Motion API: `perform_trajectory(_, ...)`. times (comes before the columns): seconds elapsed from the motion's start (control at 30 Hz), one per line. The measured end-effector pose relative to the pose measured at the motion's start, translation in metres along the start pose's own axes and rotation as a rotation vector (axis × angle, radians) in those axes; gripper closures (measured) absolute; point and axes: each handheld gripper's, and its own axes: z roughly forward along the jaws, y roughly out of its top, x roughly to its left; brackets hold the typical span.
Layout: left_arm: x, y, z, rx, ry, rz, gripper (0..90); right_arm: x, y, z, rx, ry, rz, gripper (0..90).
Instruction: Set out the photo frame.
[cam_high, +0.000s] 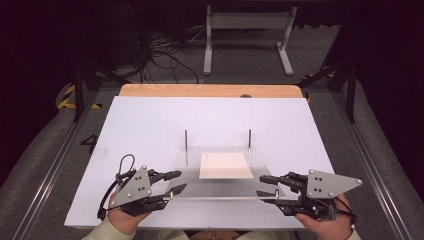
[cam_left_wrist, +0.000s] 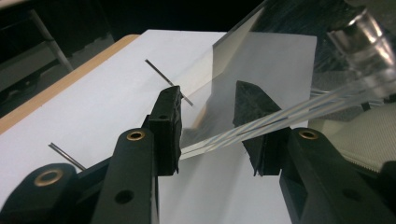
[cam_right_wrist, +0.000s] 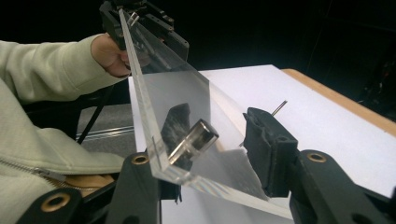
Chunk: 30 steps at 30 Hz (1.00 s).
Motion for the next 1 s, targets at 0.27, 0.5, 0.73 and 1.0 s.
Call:
perform_trajectory(0.27,0.014,-0.004,-0.004,-0.041,0.067,-0.079,49.5,-0.008,0.014,0.006,0.006,-0.019,-0.046,63.8)
perform_trajectory(0.5,0.020,-0.014,-0.003,-0.023,0.101,-0.095,44.6,-0.017,0.020,0.006,-0.037,-0.045,-0.063,63.8)
perform_trajectory(0.73,0.023,-0.023,0.000,0.009,0.126,-0.113,43.3,-0.030,0.022,0.010,-0.080,-0.084,-0.072,62.0)
perform_trajectory(1.0,0.030,-0.036,-0.001,0.025,0.180,-0.133,41.9,-0.046,0.023,0.013,-0.110,-0.119,-0.063,60.8)
